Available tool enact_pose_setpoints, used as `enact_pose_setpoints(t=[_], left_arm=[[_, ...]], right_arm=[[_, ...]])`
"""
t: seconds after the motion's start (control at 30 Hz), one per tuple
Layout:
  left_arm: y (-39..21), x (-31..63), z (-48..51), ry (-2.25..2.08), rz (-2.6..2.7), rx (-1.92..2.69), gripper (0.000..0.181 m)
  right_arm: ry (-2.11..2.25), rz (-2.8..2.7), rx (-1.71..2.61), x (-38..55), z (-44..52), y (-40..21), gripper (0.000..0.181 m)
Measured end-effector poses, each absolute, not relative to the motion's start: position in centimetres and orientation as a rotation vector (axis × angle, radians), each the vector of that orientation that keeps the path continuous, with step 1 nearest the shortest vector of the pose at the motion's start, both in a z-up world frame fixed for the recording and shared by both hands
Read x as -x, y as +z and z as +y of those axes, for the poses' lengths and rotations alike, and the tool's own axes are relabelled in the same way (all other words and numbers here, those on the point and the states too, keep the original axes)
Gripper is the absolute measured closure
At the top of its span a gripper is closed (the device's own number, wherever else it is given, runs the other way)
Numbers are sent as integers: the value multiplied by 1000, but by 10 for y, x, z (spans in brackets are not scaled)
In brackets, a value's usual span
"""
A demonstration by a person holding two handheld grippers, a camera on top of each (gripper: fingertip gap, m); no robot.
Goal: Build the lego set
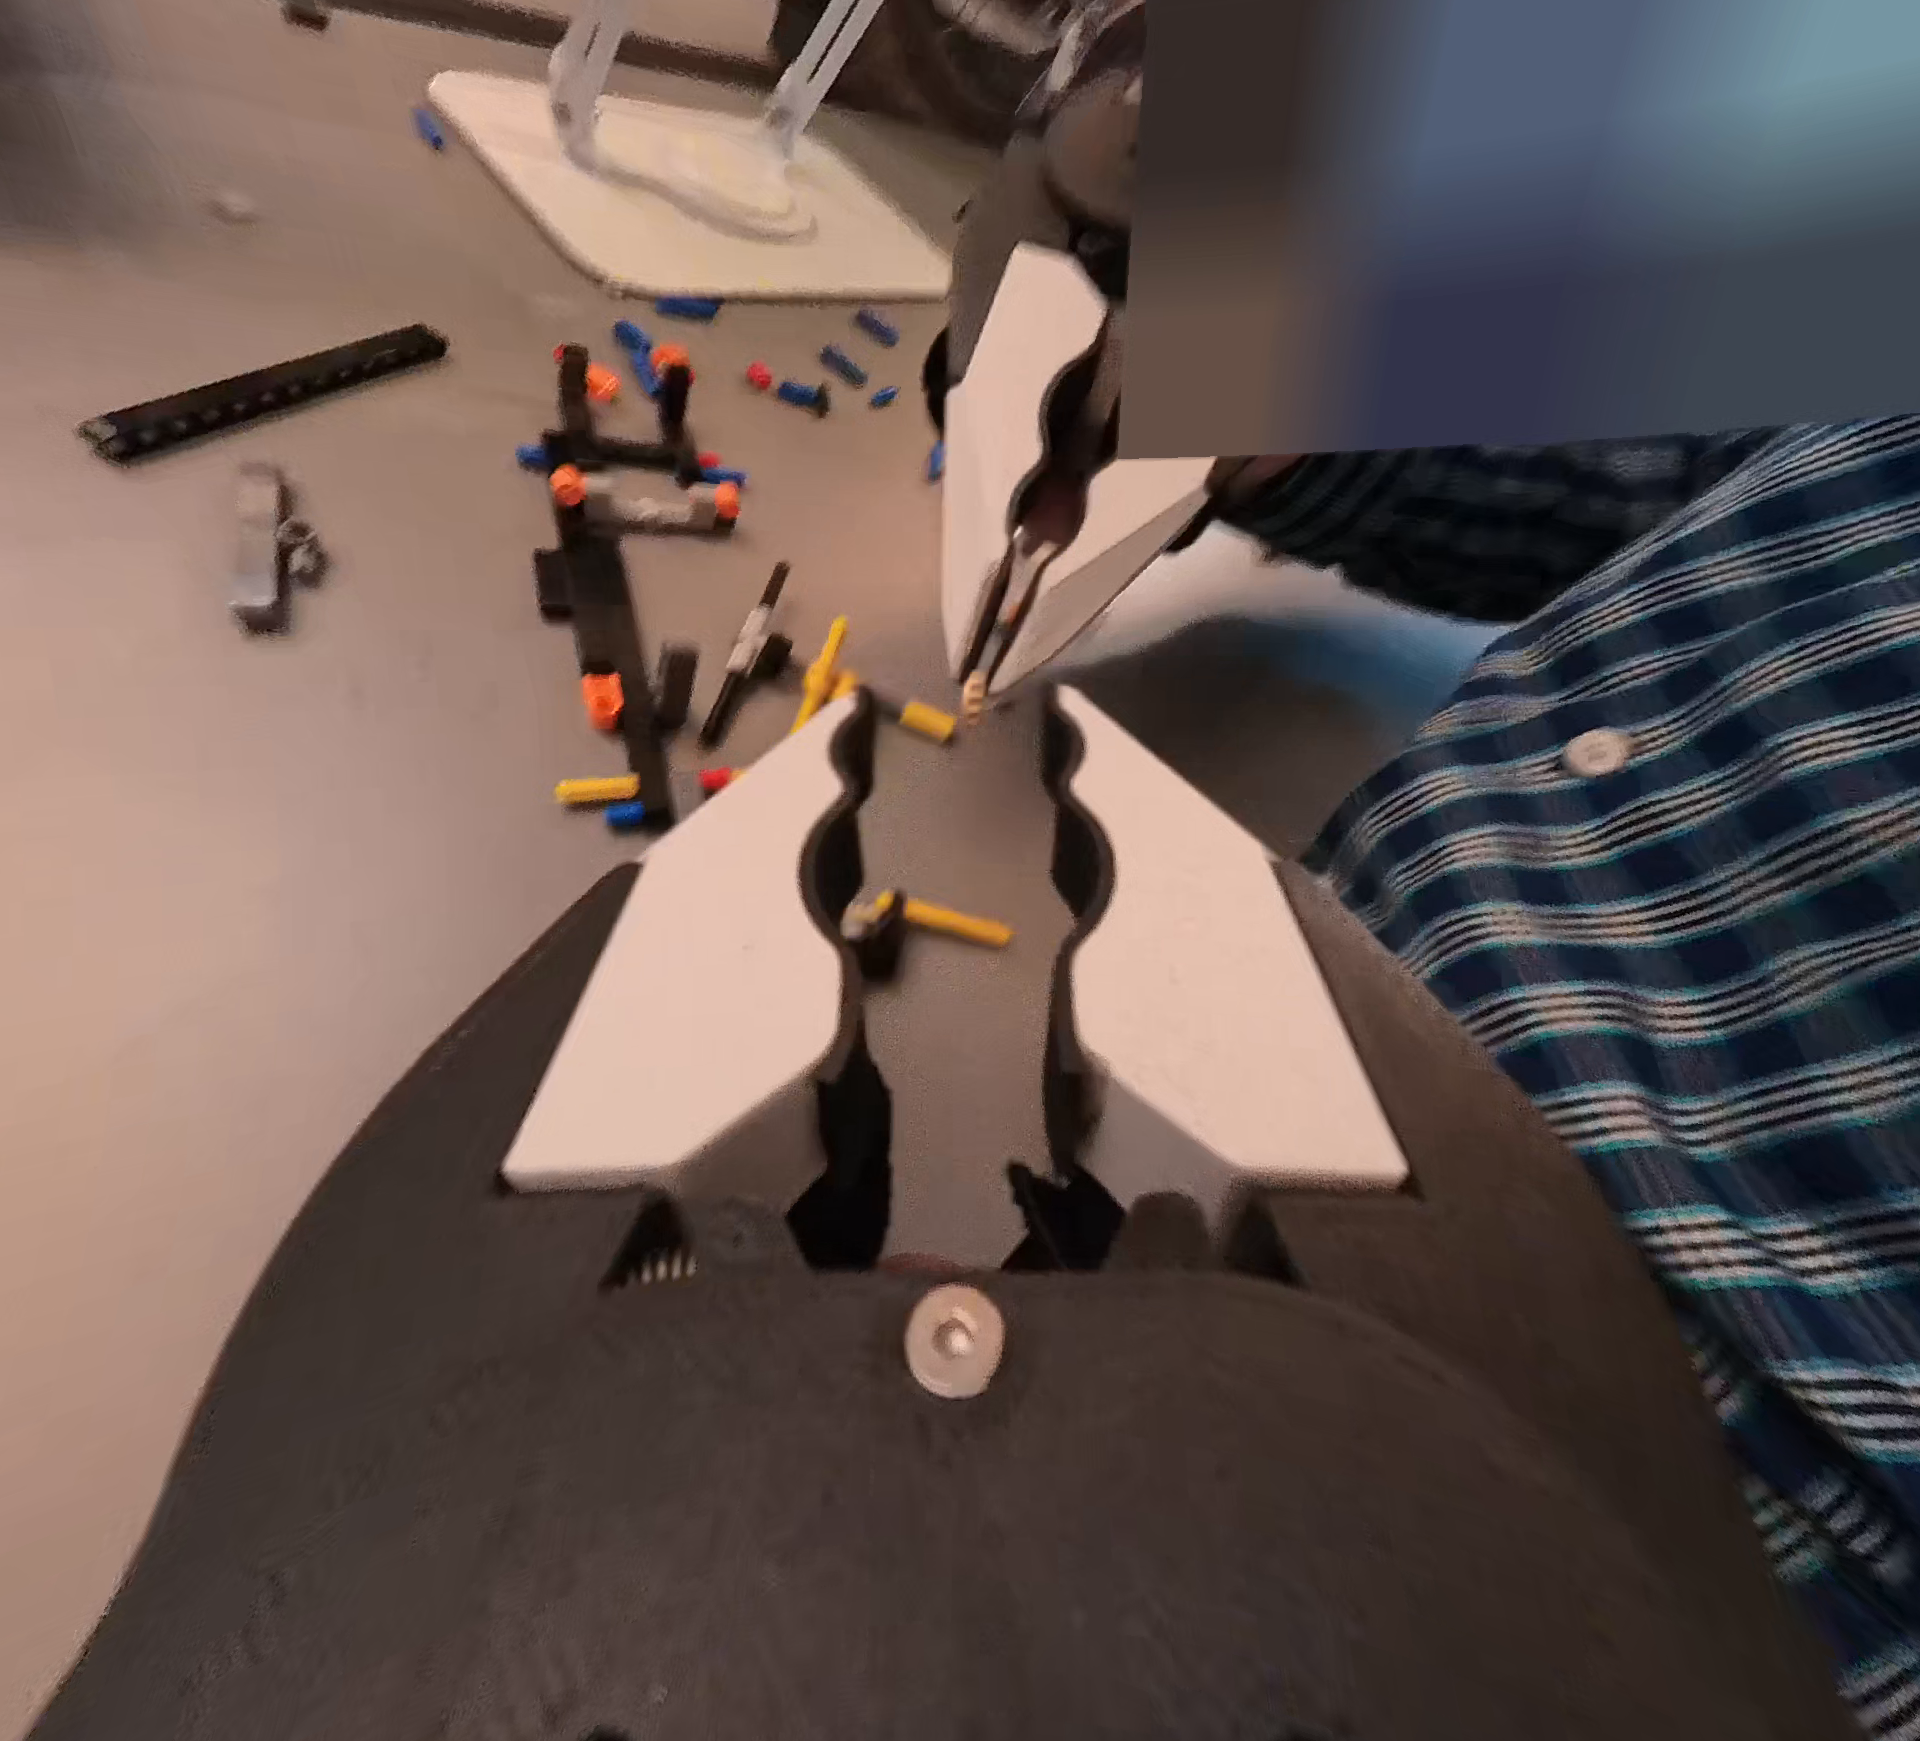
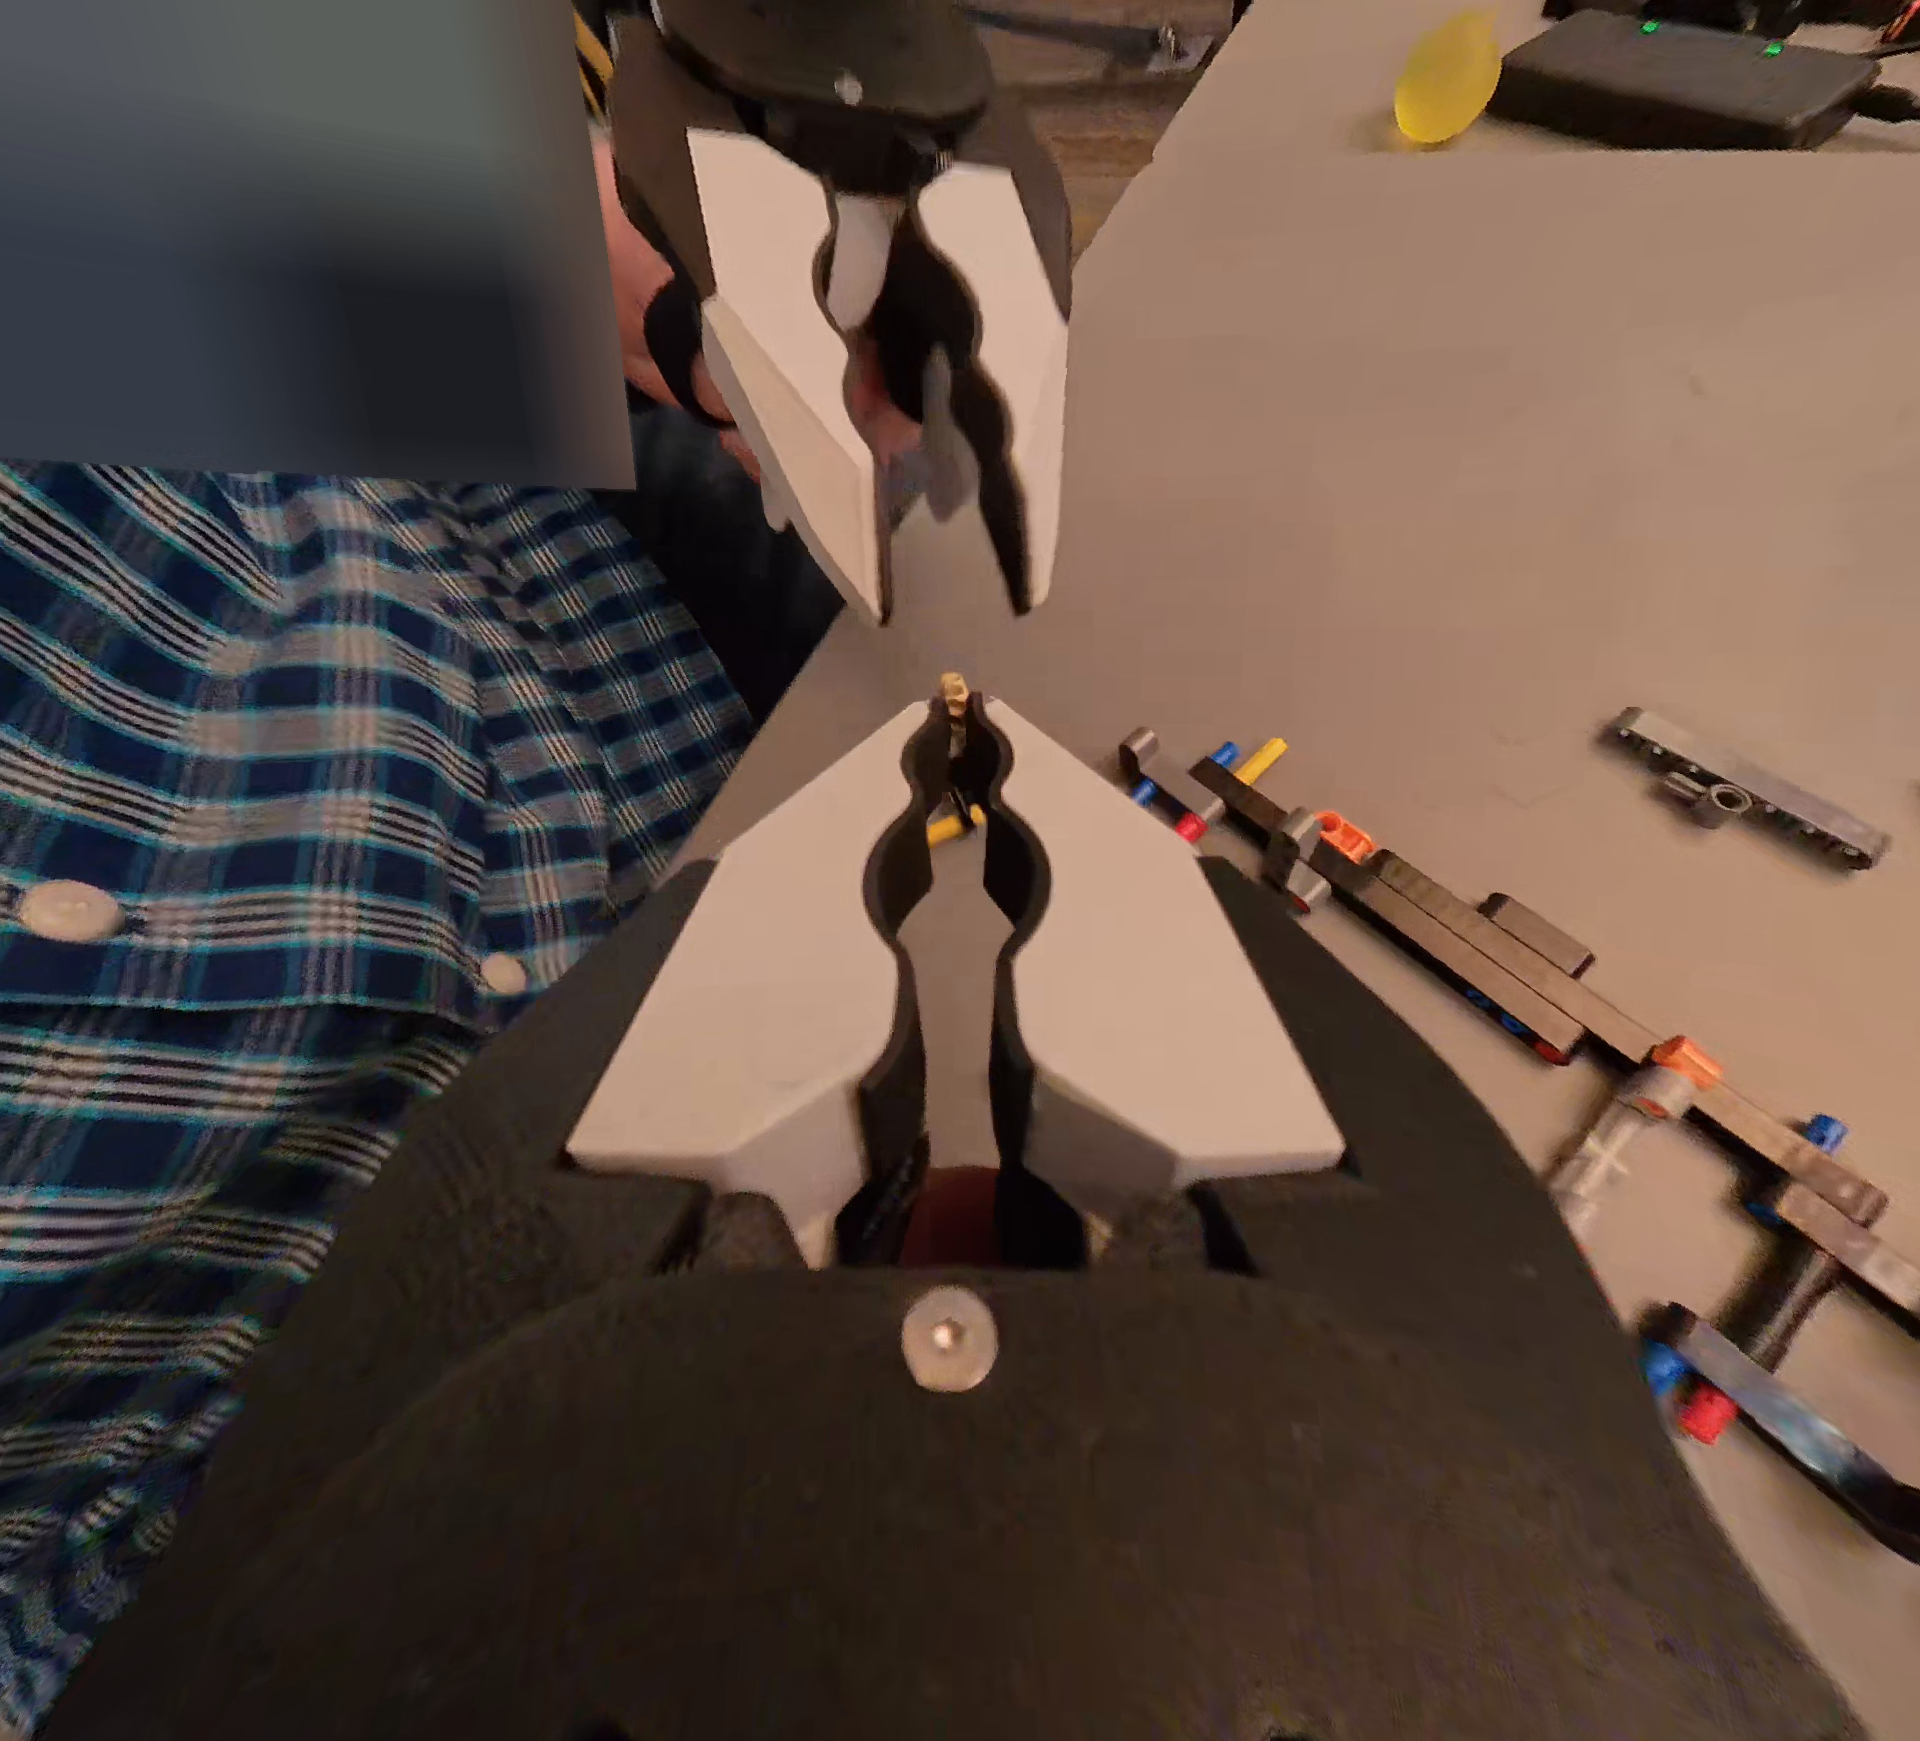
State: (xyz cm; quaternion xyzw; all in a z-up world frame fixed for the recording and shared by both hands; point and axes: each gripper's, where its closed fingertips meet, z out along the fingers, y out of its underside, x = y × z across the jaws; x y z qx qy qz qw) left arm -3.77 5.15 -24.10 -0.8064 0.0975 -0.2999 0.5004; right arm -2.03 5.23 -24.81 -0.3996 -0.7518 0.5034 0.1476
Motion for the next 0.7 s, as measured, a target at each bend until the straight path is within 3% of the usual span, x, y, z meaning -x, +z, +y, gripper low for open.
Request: enact_pose_setpoints(t=[0.33, 0.7], left_arm=[[-313, 34, 34, -270, 478, 2316, 108], [-325, 29, 37, -190, 510, 2352, 114]], right_arm=[[963, -2394, 825, 26, 51, -300, 180], [868, -2432, 734, 32, 49, -313, 180]])
